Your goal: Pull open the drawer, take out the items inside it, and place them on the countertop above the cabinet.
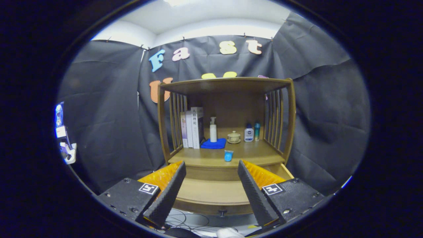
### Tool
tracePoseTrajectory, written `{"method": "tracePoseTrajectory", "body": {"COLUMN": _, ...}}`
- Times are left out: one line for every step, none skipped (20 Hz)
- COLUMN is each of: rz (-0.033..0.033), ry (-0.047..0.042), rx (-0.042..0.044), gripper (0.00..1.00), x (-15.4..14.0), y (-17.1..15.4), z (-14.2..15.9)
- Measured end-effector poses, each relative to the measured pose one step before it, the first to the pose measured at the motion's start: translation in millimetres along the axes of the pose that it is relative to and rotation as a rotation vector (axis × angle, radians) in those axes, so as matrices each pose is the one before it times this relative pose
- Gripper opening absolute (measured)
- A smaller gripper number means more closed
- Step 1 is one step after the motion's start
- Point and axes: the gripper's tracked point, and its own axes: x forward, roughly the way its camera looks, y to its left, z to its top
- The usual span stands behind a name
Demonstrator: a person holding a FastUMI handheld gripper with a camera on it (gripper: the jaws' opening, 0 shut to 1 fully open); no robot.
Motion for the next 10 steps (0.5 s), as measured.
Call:
{"method": "tracePoseTrajectory", "body": {"rz": -0.01205, "ry": 0.00231, "rx": 0.01245, "gripper": 0.99, "x": -5.18, "y": -4.48, "z": -10.62}}
{"method": "tracePoseTrajectory", "body": {"rz": -0.00863, "ry": -0.00093, "rx": 0.00412, "gripper": 1.0, "x": -3.74, "y": -3.64, "z": -10.95}}
{"method": "tracePoseTrajectory", "body": {"rz": -0.01045, "ry": 0.00084, "rx": -0.00179, "gripper": 1.0, "x": -1.22, "y": -5.06, "z": -11.37}}
{"method": "tracePoseTrajectory", "body": {"rz": -0.01152, "ry": -0.00276, "rx": -0.00547, "gripper": 1.0, "x": -1.61, "y": -6.26, "z": -10.93}}
{"method": "tracePoseTrajectory", "body": {"rz": -0.01878, "ry": 0.00055, "rx": -0.0013, "gripper": 1.0, "x": 0.42, "y": -6.94, "z": -12.36}}
{"method": "tracePoseTrajectory", "body": {"rz": -0.01838, "ry": 0.00801, "rx": 0.00638, "gripper": 1.0, "x": -0.32, "y": -6.18, "z": -14.01}}
{"method": "tracePoseTrajectory", "body": {"rz": -0.00311, "ry": 0.00854, "rx": -0.00086, "gripper": 1.0, "x": 1.3, "y": -1.87, "z": -13.9}}
{"method": "tracePoseTrajectory", "body": {"rz": 0.00886, "ry": 0.024, "rx": -0.00722, "gripper": 1.0, "x": 2.65, "y": -0.1, "z": -14.59}}
{"method": "tracePoseTrajectory", "body": {"rz": 0.00106, "ry": 0.01938, "rx": -0.00587, "gripper": 1.0, "x": 2.77, "y": -1.72, "z": -14.29}}
{"method": "tracePoseTrajectory", "body": {"rz": -0.01063, "ry": 0.01975, "rx": 0.00443, "gripper": 1.0, "x": 4.35, "y": -3.91, "z": -12.67}}
